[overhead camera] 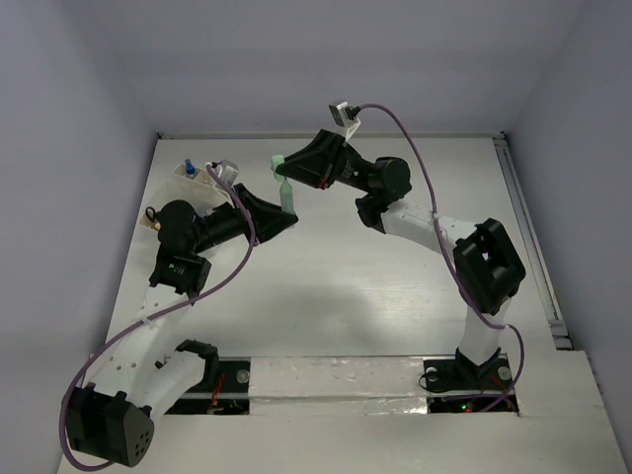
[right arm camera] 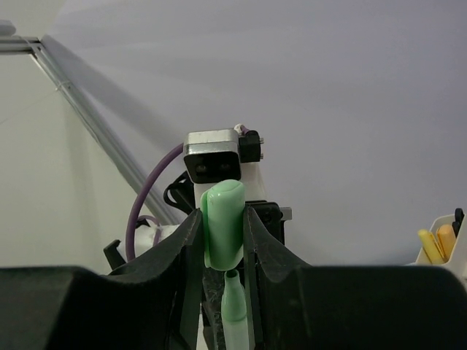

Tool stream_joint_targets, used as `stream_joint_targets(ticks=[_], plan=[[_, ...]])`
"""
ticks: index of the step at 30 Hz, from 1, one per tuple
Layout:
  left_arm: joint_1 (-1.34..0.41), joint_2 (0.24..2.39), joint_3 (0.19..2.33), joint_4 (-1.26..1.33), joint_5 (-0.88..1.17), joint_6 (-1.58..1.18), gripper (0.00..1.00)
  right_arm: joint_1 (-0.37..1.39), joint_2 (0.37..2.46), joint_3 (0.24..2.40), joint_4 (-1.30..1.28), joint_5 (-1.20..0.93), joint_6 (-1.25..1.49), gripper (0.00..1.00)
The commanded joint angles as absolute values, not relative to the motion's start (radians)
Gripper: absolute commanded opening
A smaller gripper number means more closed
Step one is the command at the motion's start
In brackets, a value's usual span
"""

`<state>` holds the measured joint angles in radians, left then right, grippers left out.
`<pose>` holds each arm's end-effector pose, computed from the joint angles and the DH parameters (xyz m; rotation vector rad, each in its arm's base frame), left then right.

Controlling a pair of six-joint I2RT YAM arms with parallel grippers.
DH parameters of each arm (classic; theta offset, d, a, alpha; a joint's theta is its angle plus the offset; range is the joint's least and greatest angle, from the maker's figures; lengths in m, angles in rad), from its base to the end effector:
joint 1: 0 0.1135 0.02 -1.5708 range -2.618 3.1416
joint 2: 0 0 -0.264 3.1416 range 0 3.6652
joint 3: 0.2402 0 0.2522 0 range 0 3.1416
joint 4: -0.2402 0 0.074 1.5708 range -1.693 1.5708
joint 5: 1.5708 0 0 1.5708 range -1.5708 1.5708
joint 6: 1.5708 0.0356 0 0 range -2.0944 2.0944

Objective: Sort the stationery into containers
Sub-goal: Close the pen cap on the pen.

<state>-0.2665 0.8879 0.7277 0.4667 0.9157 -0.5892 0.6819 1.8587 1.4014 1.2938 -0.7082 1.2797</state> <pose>0.1817 -0.0789 0.3673 0.6316 1.3738 -1.2732 0.3029 0.2757 0.3873 -0.5357 1.0632 2.0309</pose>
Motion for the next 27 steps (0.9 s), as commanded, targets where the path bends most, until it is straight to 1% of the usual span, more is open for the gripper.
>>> stream_joint_targets(ticks=[1,11,17,18,27], plan=[[-0.261,0.867,0.753,0.498,0.905,-0.56,0.0,0.693,1.838,1.384,1.606,-0.698,1.266,0.0],[-0.261,0.836,0.738,0.52,0.885,-0.566,0.0,0.693,1.853,1.367,1.67,-0.695,1.301,0.0],[-0.261,0.841,0.733,0.623,0.885,-0.65,0.0,0.693,1.845,1.358,1.715,-0.687,1.319,0.0],[-0.261,0.838,0.73,0.673,0.882,-0.669,0.0,0.693,1.844,1.35,1.715,-0.686,1.315,0.0],[-0.285,0.758,0.719,0.805,0.743,-0.745,0.0,0.721,1.778,1.315,1.715,-0.672,1.29,0.0]])
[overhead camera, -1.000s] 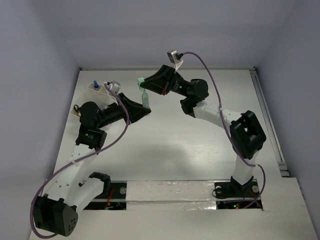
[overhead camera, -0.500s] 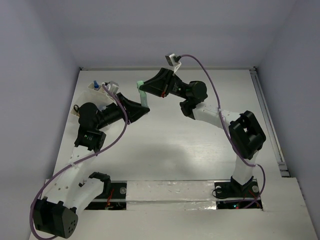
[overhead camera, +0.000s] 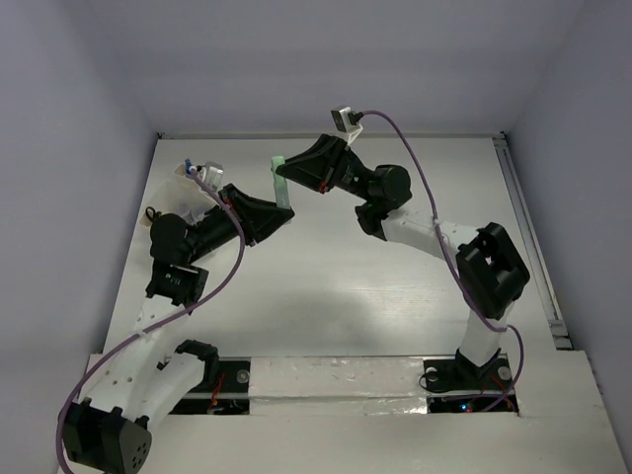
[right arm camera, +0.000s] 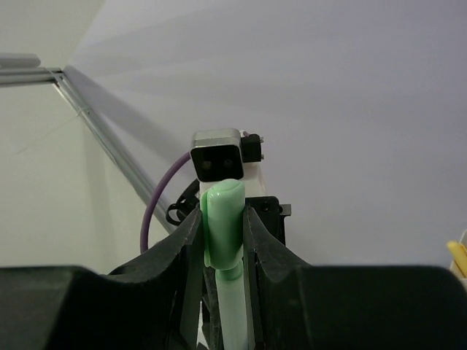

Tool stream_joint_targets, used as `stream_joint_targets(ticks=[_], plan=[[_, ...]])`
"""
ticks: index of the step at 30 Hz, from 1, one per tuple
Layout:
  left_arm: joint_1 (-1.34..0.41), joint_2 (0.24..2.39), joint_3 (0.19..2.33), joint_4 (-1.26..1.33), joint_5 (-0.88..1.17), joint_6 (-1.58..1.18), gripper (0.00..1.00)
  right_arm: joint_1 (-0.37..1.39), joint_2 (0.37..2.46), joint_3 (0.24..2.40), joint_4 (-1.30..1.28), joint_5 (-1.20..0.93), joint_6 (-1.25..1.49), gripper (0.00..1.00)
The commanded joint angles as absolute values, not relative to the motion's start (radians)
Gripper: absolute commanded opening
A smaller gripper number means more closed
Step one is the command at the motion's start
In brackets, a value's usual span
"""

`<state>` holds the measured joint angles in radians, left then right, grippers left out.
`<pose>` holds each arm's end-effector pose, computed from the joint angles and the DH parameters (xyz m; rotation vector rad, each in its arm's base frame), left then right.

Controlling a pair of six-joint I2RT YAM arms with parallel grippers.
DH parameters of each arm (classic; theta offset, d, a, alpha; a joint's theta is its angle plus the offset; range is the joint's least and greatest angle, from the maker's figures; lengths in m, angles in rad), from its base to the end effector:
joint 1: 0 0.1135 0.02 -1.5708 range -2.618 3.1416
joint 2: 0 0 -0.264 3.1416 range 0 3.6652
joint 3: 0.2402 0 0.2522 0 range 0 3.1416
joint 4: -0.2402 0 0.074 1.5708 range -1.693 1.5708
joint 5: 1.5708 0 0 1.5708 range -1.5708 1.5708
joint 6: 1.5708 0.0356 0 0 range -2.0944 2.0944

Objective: Sort the stationery into containers
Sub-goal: Close the pen cap on the pen.

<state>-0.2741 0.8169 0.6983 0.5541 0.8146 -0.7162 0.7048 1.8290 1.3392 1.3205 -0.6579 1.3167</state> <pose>0.1652 -0.0733 0.3781 0.5087 1.2970 -1.2979 0.2911 0.2762 0.3819 -0.4724 1.0702 2.0774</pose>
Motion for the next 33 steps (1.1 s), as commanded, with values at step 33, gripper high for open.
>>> stream_joint_targets(ticks=[33], plan=[[-0.313,0.83,0.986,0.948,0.744,-0.836,0.0,0.86,1.71,1.134,1.71,-0.724,1.287,0.0]])
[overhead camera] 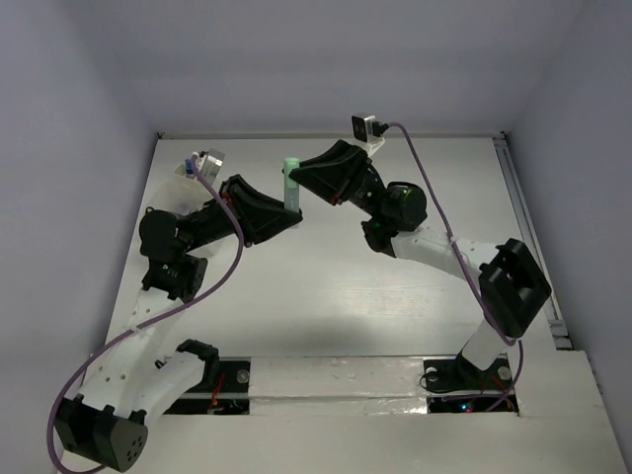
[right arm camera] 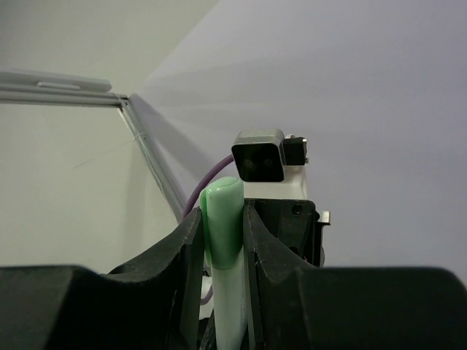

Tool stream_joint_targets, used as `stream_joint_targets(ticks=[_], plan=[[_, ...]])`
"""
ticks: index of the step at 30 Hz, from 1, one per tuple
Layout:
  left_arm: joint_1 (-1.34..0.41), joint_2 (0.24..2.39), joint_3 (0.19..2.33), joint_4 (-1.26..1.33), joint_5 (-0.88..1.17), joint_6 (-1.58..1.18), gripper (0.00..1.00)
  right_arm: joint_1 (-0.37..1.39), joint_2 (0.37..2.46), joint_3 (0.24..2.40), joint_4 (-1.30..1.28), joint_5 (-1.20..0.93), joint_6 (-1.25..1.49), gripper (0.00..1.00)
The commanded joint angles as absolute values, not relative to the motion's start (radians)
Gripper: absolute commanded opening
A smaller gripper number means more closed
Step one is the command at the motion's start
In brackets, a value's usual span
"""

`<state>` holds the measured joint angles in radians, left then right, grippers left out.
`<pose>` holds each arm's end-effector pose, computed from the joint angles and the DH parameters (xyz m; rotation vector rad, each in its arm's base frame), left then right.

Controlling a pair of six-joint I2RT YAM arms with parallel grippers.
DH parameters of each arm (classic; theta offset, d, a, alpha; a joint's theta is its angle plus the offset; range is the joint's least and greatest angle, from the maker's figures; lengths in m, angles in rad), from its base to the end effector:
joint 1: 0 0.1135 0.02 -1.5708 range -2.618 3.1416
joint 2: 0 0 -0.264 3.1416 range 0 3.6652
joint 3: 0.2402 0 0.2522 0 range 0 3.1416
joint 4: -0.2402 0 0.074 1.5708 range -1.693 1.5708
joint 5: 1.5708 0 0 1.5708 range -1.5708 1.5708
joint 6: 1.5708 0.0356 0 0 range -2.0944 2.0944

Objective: Sort the stationery into containers
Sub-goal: Close the pen cap on the pen.

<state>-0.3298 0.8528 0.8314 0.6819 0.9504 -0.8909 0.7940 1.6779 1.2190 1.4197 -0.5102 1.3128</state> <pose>0.1489 -0.0816 0.4252 0.6816 1.1637 -1.4804 0.2362 0.2651 0.4074 -0.4017 0.8704 2.1334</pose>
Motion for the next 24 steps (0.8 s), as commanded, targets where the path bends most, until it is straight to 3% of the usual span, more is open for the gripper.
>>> stream_joint_targets(ticks=[1,15,24], plan=[[-0.313,0.834,0.998,0.942,0.749,-0.836,0.0,0.861,1.71,1.128,1.704,-0.729,1.284,0.0],[-0.313,0.953,1.239,0.807,0.796,-0.818,0.0,0.911,1.741,0.858,1.607,-0.703,1.183,0.0],[-0.313,0.862,1.005,0.764,0.796,-0.783,0.0,0.873,1.818,1.0,1.715,-0.701,1.31,0.0]])
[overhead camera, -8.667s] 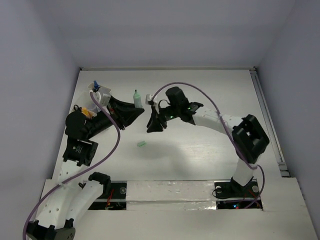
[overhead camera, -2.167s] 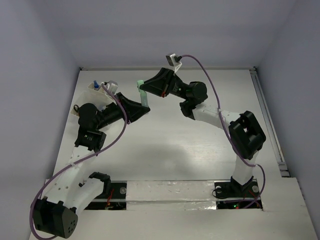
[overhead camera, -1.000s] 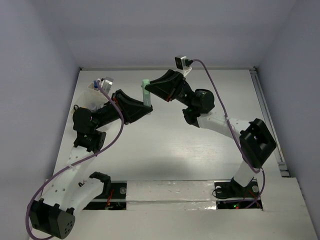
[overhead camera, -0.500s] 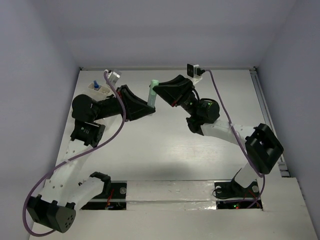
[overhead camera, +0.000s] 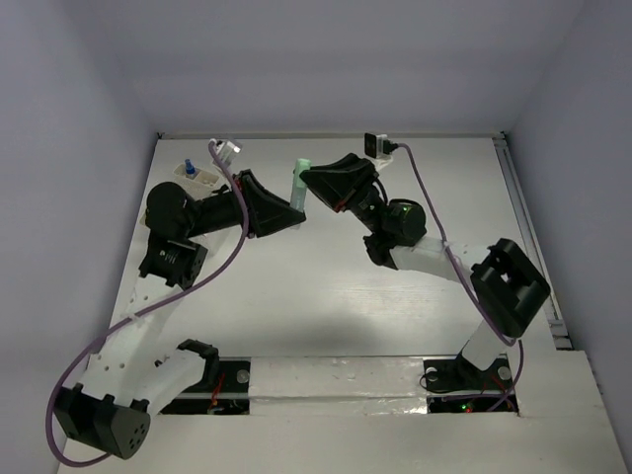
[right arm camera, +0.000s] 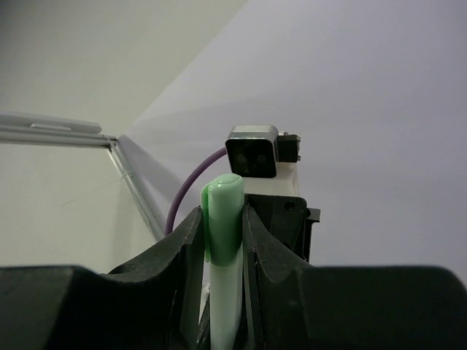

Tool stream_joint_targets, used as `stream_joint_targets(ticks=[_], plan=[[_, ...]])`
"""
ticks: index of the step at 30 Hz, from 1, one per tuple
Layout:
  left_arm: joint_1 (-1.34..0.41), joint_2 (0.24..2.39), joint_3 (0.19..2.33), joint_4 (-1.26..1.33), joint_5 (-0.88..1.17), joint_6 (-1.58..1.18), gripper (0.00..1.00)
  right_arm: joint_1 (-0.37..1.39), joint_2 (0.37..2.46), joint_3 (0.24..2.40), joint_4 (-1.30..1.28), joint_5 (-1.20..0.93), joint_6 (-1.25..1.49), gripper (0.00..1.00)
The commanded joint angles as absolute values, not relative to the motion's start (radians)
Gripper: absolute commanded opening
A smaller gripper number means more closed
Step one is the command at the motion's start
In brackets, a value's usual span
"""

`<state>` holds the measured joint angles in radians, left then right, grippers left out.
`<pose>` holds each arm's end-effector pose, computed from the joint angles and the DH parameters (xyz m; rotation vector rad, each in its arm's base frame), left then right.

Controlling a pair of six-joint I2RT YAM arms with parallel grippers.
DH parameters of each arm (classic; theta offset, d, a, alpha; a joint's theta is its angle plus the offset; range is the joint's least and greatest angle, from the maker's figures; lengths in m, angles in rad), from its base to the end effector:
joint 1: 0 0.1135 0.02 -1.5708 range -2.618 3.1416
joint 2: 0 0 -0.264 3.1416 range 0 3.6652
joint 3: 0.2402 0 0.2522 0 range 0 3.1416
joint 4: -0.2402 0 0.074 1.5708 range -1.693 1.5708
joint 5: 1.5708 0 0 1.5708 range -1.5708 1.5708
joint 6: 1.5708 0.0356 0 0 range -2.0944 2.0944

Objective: Sort the stationery into containers
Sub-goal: Close the pen cap on the pen.

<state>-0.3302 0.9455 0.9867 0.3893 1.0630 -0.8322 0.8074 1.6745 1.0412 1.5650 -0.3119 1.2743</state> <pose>0.1703 -0.0913 0.4357 0.7341 1.3725 -1.5461 0.2304 0.2566 0.3661 -0.1786 0.8376 2.0787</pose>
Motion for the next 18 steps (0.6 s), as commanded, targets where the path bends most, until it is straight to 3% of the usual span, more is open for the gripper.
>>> stream_joint_targets(ticks=[1,5,8,10,11,13,18], plan=[[-0.313,0.855,0.988,0.711,0.793,-0.763,0.0,0.858,1.83,1.021,1.713,-0.698,1.346,0.0],[-0.313,0.799,0.914,0.585,0.761,-0.657,0.01,0.847,1.841,1.121,1.683,-0.68,1.342,0.0],[-0.313,0.74,0.896,0.451,0.704,-0.583,0.11,0.821,1.832,1.169,1.651,-0.673,1.325,0.0],[-0.313,0.677,0.885,0.363,0.646,-0.517,0.19,0.796,1.821,1.184,1.617,-0.672,1.304,0.0],[-0.313,0.658,0.885,0.332,0.631,-0.496,0.32,0.787,1.819,1.19,1.603,-0.672,1.298,0.0],[-0.313,0.605,0.894,0.234,0.58,-0.439,0.42,0.756,1.821,1.2,1.577,-0.666,1.287,0.0],[-0.313,0.493,0.89,0.074,0.482,-0.371,0.56,0.716,1.862,1.226,1.575,-0.663,1.305,0.0]])
